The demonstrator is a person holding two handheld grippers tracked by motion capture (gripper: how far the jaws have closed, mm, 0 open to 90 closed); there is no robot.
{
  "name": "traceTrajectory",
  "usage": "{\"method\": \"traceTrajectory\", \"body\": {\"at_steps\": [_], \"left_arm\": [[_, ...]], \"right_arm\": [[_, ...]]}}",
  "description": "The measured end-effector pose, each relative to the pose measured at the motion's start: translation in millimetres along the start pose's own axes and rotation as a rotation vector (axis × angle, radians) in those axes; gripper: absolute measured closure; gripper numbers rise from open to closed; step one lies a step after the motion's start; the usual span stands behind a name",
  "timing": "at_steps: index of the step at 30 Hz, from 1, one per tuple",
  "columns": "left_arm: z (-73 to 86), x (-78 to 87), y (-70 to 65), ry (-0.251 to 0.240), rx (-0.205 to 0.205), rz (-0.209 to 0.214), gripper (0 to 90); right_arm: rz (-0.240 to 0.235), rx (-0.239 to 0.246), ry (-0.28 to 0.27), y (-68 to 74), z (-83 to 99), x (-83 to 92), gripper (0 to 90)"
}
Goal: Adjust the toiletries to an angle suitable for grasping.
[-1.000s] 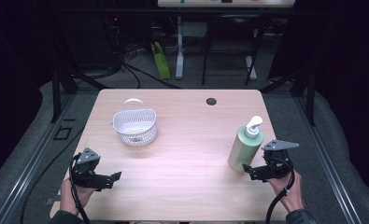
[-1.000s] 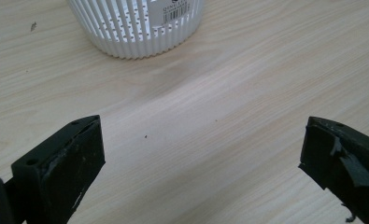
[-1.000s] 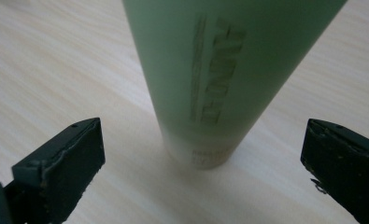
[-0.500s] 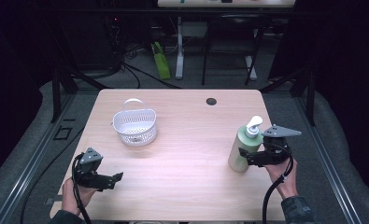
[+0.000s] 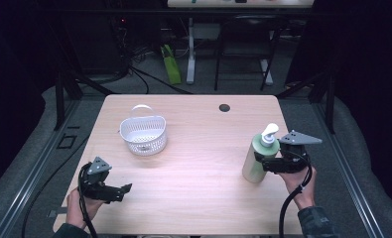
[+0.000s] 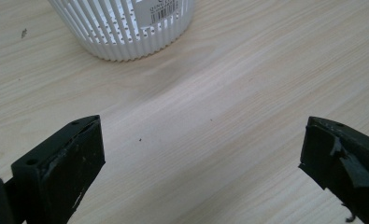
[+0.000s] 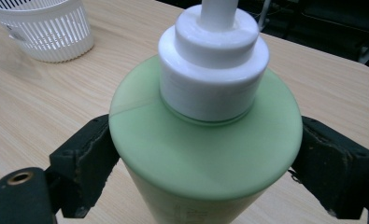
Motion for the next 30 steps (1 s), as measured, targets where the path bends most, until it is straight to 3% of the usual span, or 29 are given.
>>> {"method": "traceTrajectory", "body": {"at_steps": [7, 15, 20, 30], "left_arm": [[0.2, -2.5, -0.6, 0.013, 0.008, 0.002, 0.0], [-5.5, -0.1, -0.9, -0.026, 0.014, -0.002, 0.0], [-2.3, -2.3, 0.2, -0.005, 0.015, -0.007, 0.0], [-4.6, -1.2, 0.4, -0.025, 0.026, -0.017, 0.0]], "right_arm": [[0.003, 0.000, 0.000, 5.5, -2.0, -1.3, 12.3], [-0.014, 0.009, 0.009, 16.9, -7.3, -5.3, 12.3], [-0.022, 0.012, 0.009, 24.6, -11.2, -8.6, 12.3], [-0.048, 0.035, 0.007, 43.4, -21.8, -18.9, 12.3]]}}
Point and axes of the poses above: each handheld gripper's, and its own axes: x roughly backward along the jaws, z roughly out of its underside, y roughly to its left, the point moved 8 cm from there along -x, roughly forward along the jaws, and after that the axes turned 11 degrees about x, right-handed, at the moved point
